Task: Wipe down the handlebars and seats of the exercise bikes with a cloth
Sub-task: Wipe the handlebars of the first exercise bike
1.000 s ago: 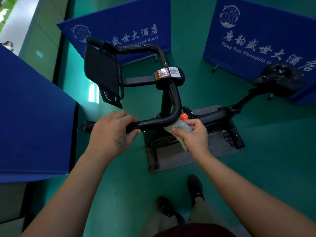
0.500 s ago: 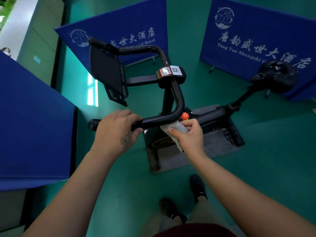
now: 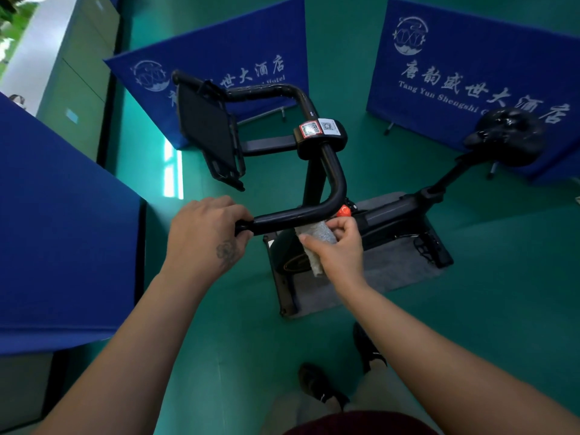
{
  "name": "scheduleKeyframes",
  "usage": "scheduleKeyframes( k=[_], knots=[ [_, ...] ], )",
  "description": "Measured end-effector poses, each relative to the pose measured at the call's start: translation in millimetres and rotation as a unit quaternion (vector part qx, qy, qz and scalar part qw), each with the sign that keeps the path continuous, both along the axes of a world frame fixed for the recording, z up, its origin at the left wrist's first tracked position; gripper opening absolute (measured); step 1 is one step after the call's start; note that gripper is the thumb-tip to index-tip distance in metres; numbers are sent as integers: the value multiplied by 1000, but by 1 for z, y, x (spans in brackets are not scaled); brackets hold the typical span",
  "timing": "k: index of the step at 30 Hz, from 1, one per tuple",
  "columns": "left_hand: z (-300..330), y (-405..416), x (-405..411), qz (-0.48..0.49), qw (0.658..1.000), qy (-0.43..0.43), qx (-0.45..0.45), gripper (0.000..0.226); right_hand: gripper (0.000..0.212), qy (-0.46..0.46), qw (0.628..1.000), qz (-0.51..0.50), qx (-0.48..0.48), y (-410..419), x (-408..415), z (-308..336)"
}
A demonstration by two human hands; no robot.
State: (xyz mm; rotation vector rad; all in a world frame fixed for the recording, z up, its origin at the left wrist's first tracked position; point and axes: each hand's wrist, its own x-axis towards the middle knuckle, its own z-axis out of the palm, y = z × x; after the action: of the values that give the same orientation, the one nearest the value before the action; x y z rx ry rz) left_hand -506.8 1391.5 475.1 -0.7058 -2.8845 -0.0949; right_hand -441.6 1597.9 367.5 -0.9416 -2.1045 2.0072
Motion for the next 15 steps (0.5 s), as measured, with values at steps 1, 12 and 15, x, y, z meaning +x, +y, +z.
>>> scheduleKeyframes(
  k=[1,12,15],
  knots=[
    [0,0,0,-1,1000,0,3,18,51,-1,1000,-9,0,0,0,0],
    [-5,-5,-2,-17,1000,4,15,18,46,-16,998,-59,6,19,3,2],
    [-6,-5,-1,-23,999,7,21,18,45,-8,1000,-15,2,-2,2,2]
  ],
)
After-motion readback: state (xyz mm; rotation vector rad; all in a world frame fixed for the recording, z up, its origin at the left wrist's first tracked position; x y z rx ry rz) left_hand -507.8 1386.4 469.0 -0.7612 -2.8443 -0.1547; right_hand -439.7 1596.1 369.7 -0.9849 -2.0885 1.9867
